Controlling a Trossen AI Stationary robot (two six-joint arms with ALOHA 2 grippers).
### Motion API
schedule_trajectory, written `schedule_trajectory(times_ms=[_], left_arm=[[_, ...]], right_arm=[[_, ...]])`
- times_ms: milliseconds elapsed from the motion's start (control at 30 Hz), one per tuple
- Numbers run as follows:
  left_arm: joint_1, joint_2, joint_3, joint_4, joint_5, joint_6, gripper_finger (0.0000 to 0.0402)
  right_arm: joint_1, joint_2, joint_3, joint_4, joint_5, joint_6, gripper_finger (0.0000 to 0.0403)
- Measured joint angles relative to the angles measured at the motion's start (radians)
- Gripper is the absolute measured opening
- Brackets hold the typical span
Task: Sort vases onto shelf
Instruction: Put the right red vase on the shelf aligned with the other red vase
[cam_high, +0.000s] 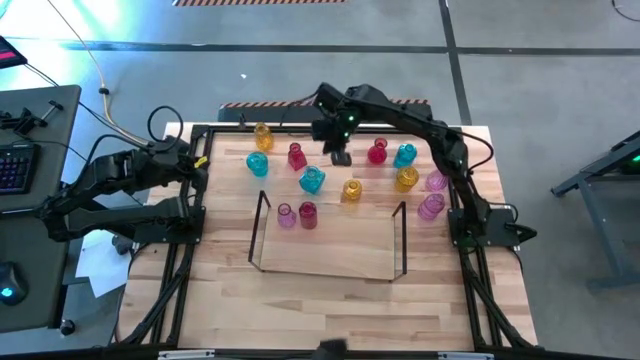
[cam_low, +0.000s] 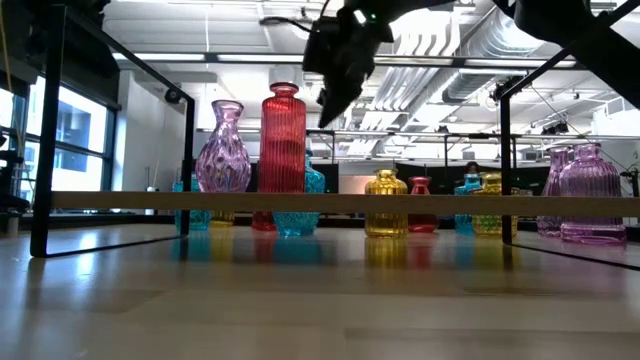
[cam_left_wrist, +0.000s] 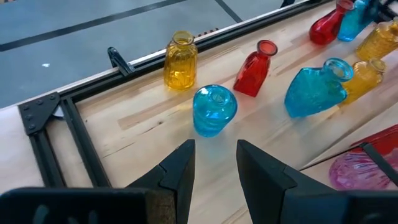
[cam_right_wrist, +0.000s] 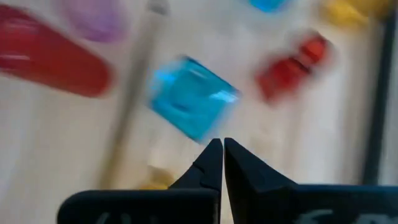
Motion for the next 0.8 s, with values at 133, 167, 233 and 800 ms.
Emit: schedule_trajectory(times_ms=[133, 167, 233, 800], left_arm=[[0.000, 0.000, 0.000, -0.043, 0.000, 0.000, 0.0111], [0.000, 0.000, 0.000, -0.055, 0.000, 0.000, 0.0111], [0.000, 0.000, 0.000, -0.080, 0.000, -0.001, 0.0111], [0.000, 0.000, 0.000, -0.108, -0.051, 0.062, 0.0111]], right_arm=[[-0.079, -0.006, 0.000, -0.052, 0.108, 0.146, 0.0000], [-0.103, -0.011, 0.000, -0.067, 0.112, 0.191, 0.0000], [-0.147, -0.026, 0.000, -0.108, 0.112, 0.266, 0.0000], [-0.207, -0.300, 0.001, -0.304, 0.373, 0.584, 0.0000]])
